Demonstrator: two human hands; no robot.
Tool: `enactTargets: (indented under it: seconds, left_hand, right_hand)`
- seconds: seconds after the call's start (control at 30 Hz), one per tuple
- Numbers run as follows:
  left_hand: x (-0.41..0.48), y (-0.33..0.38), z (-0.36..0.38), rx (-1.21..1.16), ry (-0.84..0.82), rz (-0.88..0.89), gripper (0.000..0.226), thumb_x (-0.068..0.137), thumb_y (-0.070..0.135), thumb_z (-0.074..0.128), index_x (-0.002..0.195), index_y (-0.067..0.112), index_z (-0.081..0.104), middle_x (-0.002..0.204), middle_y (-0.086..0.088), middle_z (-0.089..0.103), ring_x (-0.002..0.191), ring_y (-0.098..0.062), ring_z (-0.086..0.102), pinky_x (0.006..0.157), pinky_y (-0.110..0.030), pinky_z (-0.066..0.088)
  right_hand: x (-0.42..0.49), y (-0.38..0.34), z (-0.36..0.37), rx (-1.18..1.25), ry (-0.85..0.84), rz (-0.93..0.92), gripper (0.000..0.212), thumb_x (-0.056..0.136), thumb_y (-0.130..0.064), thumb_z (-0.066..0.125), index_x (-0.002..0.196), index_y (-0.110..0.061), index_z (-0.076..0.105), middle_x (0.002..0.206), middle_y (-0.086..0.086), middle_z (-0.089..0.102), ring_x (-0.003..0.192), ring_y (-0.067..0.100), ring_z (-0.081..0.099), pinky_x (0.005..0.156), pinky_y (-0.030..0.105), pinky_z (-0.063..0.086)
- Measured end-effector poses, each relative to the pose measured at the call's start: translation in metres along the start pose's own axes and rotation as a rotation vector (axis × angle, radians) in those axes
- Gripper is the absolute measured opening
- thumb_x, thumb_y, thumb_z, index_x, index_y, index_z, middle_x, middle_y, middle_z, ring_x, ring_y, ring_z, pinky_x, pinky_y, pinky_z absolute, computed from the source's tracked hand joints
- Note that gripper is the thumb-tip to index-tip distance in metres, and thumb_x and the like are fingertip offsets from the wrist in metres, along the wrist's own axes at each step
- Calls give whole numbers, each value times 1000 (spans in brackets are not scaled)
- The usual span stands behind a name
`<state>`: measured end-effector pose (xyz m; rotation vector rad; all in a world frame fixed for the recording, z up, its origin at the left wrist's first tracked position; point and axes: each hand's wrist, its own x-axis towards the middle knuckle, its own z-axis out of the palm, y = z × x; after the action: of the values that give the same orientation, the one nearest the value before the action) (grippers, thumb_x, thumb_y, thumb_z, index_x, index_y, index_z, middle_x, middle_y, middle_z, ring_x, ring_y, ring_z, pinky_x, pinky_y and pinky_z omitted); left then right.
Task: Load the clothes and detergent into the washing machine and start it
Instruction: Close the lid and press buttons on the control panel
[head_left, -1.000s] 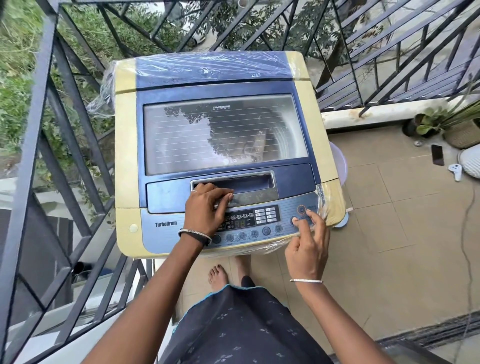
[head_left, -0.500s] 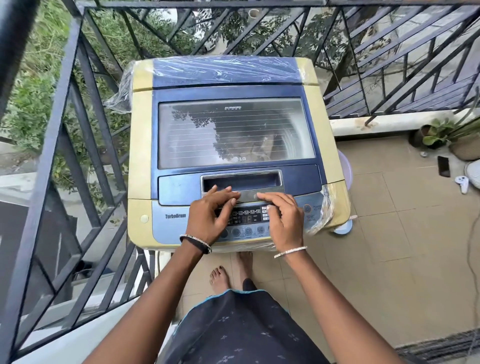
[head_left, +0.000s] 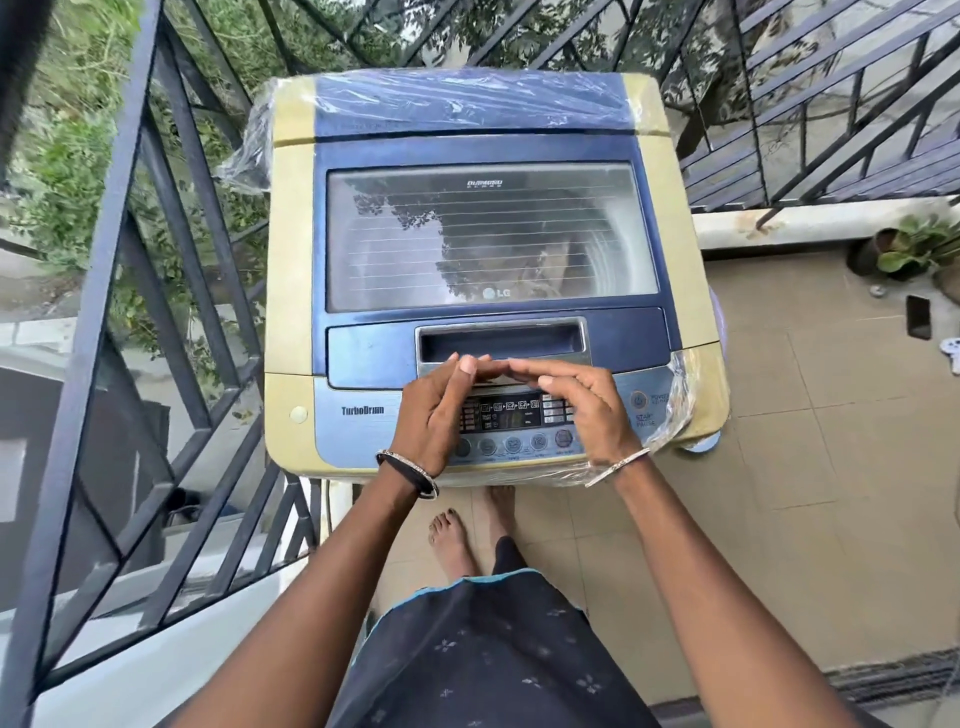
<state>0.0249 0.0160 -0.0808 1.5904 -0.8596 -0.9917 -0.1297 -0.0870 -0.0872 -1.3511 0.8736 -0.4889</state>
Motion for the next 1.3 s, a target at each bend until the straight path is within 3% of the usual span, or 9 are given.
enactTargets:
  seconds: [0.17, 0.33, 0.43, 0.5, 0.7, 0.8, 1.1, 1.3]
  left_hand:
    - [-2, 2, 5, -37, 15, 2, 54, 104, 37, 23, 112, 15, 71, 115, 0, 72, 118, -15, 61, 106, -47, 43]
    - [-3, -5, 10, -11, -7, 71, 62, 103, 34, 9, 118, 16, 66, 117, 0, 70, 116, -19, 62, 108, -50, 37]
    - [-3, -8, 11, 24, 3, 92, 64, 103, 33, 6, 118, 15, 65, 117, 0, 70, 117, -16, 62, 116, -37, 27]
    - [-4, -9, 11, 41, 25, 103, 65, 103, 32, 6, 117, 12, 66, 116, 0, 70, 119, -13, 60, 116, -26, 24]
    - [-5, -13, 15, 23, 51, 108, 64, 101, 22, 5, 113, 9, 67, 113, -1, 71, 124, -14, 57, 115, -27, 24]
    - [-4, -15, 16, 47, 58, 116, 67, 100, 30, 4, 113, 9, 67, 114, -1, 71, 122, -17, 58, 117, -38, 23]
    - [-5, -13, 17, 45, 71, 140, 79, 96, 57, 6, 115, 9, 65, 116, -3, 70, 119, -21, 61, 116, -47, 24]
    - [0, -7, 10, -21, 79, 142, 76, 97, 58, 9, 117, 9, 64, 117, -5, 70, 120, -26, 60, 112, -54, 29]
  right_hand:
    - [-2, 1, 1, 30, 4, -13, 36, 87, -5, 46, 114, 2, 69, 115, 13, 71, 117, 25, 63, 108, 52, 41]
    - [-6, 1, 3, 37, 23, -48, 36, 92, -5, 43, 118, 3, 66, 117, 13, 70, 115, 23, 64, 104, 37, 47]
    - [-7, 2, 6, 30, 44, -78, 36, 95, -9, 41, 117, 3, 67, 115, 12, 71, 113, 24, 65, 98, 30, 48]
    - [-9, 4, 8, 30, 64, -106, 36, 96, -9, 39, 114, 2, 68, 114, 11, 72, 112, 24, 65, 97, 32, 48]
    - [-9, 11, 9, -1, 114, -161, 35, 99, -5, 37, 111, 2, 69, 110, 11, 72, 110, 24, 66, 96, 39, 50]
    - [-8, 14, 8, -8, 117, -171, 35, 99, -6, 37, 111, 1, 69, 110, 11, 73, 110, 25, 66, 95, 41, 50]
    - [-8, 17, 7, -16, 110, -187, 35, 100, -2, 35, 110, 3, 69, 109, 14, 72, 109, 29, 66, 96, 50, 49]
    - [-7, 15, 5, -4, 97, -168, 35, 100, -3, 36, 110, 3, 69, 108, 14, 72, 108, 28, 66, 95, 45, 50]
